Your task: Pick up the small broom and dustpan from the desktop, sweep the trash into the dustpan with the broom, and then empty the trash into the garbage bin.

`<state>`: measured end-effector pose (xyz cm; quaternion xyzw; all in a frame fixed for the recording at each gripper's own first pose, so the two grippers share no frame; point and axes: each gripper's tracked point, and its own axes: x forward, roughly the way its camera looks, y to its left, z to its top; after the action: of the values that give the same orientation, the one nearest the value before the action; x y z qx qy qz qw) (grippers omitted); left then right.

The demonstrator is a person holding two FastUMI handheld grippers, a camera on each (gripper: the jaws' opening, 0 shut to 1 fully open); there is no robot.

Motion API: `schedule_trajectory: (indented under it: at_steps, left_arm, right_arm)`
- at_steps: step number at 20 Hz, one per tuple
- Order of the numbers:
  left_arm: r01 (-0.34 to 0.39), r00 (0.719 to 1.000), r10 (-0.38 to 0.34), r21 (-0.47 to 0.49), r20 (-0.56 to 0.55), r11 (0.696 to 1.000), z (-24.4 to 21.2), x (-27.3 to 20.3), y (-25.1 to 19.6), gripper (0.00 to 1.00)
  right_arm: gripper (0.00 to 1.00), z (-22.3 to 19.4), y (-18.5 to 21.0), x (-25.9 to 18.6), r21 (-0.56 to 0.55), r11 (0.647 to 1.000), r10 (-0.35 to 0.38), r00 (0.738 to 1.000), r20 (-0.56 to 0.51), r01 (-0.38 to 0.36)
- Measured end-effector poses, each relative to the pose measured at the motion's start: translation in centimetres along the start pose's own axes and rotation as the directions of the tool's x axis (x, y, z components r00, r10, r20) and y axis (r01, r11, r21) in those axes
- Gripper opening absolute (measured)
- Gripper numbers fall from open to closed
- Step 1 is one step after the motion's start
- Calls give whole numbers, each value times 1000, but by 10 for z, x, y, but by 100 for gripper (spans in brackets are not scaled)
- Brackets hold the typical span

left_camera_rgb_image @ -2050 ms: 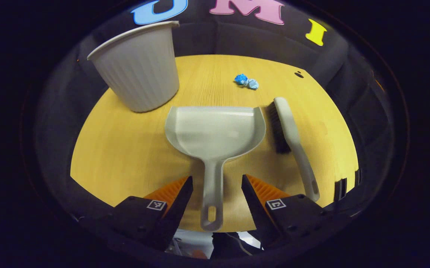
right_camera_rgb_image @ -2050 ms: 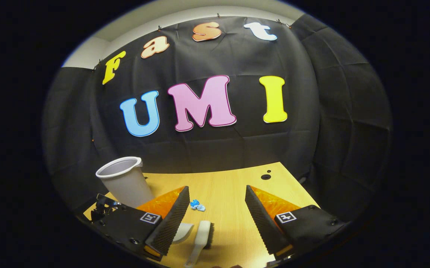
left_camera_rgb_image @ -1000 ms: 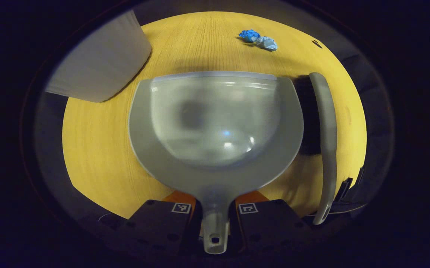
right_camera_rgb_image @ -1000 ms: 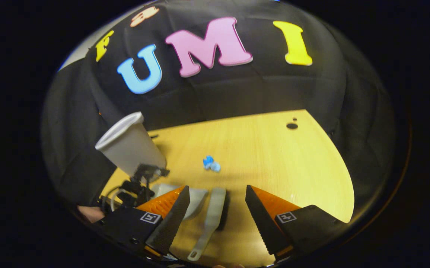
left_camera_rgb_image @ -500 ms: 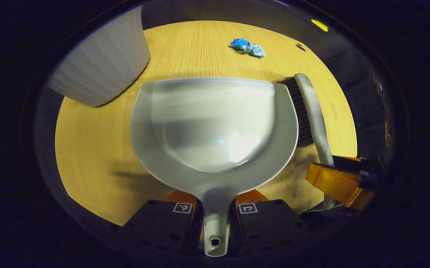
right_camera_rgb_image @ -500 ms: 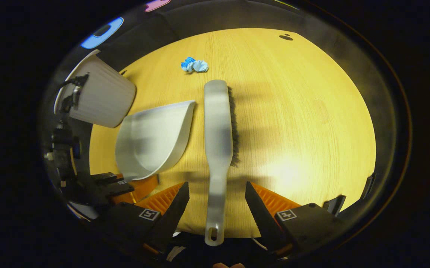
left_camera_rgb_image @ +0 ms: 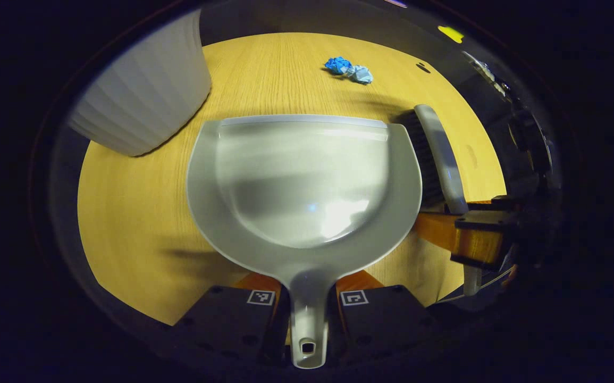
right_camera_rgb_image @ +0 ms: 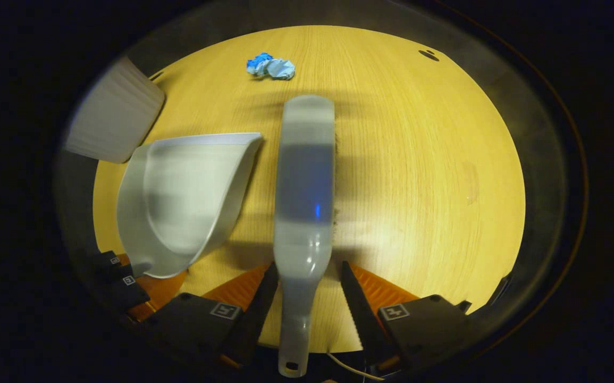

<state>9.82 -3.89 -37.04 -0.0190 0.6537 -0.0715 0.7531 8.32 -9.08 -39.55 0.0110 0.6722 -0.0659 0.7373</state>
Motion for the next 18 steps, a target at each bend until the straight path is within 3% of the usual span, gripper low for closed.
schedule_trajectory:
  at_steps: [1,2,3,4,6,10,14,18]
  left_arm:
    - [3,1000,-3,3,0,1000,-1,0,0,29]
    - [1,1000,-1,8,1,1000,-1,-1,0,29]
    - [-1,1000,1,14,0,1000,-1,0,0,29]
    - [-1,1000,1,17,0,1000,0,1,0,29]
    - [3,1000,-3,24,-3,1000,-1,1,1,29]
    - [-12,1000,14,52,-24,999,-5,-1,12,29]
    - [-39,998,48,163,-49,986,-3,-2,20,29]
    - [-40,997,54,200,-63,979,12,-5,26,29]
  right_arm:
    - [54,5,1,1,-12,1000,3,1000,0,-3]
    - [52,12,3,1,-23,1000,16,1000,0,-16]
    - [37,12,3,1,-44,999,30,1000,-10,-30]
    - [42,14,4,1,-66,997,39,999,-16,-40]
    - [27,19,2,1,-53,997,59,998,-15,-60]
    - [26,56,-19,-15,-38,996,86,996,26,-85]
    - [26,133,-69,-32,-125,992,5,992,124,11]
    - [26,192,-89,-34,-141,989,-13,987,158,35]
